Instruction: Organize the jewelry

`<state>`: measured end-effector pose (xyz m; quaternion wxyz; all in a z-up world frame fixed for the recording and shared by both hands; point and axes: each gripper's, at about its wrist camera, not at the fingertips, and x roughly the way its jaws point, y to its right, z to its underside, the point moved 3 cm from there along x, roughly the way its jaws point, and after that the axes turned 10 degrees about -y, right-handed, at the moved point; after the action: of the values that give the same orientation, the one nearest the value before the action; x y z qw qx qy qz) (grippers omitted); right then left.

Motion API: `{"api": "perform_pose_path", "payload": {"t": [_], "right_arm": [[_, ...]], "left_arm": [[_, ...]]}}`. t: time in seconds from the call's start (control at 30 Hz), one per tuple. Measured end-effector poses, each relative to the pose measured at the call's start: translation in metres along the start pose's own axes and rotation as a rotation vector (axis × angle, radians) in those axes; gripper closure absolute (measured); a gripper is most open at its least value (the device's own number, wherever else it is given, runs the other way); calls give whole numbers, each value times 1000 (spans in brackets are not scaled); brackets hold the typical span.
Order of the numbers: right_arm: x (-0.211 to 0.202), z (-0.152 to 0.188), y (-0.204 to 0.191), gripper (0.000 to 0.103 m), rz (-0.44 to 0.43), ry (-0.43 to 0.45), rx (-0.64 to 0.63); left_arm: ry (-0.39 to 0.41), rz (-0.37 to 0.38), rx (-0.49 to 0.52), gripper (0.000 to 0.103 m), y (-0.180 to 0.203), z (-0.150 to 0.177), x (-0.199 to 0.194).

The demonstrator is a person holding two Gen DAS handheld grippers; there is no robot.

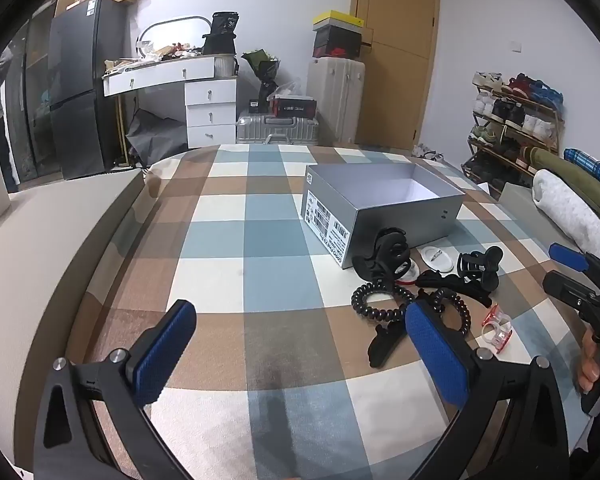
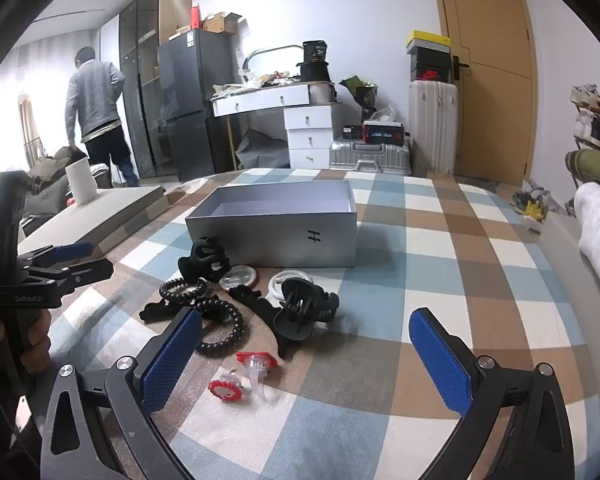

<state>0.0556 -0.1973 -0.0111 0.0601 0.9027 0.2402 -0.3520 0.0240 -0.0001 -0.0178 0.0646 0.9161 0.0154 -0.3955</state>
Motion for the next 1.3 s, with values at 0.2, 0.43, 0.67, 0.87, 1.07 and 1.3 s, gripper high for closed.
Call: {"api": "perform_pose_path", "payload": {"t": [0.2, 0.43, 0.67, 0.87, 1.07, 1.3], "right_arm": [[0, 0, 0, 0, 1, -10, -1], [0, 0, 0, 0, 2, -11, -1], [1, 0, -1, 0, 4, -11, -3], [2, 1, -2, 0, 3, -12, -2], [0, 0, 2, 0, 1, -15, 2], [3, 0, 2, 0, -3, -16, 11]], "left_arm": [[3, -9, 5, 1, 0, 0, 1], [5, -9, 9, 1, 0, 0, 1], [6, -10, 9, 1, 0, 0, 1], [7, -9, 8, 1, 0, 0, 0], [6, -8, 7, 1, 0, -1, 1], [6, -8, 7, 1, -1, -1, 0]]}}
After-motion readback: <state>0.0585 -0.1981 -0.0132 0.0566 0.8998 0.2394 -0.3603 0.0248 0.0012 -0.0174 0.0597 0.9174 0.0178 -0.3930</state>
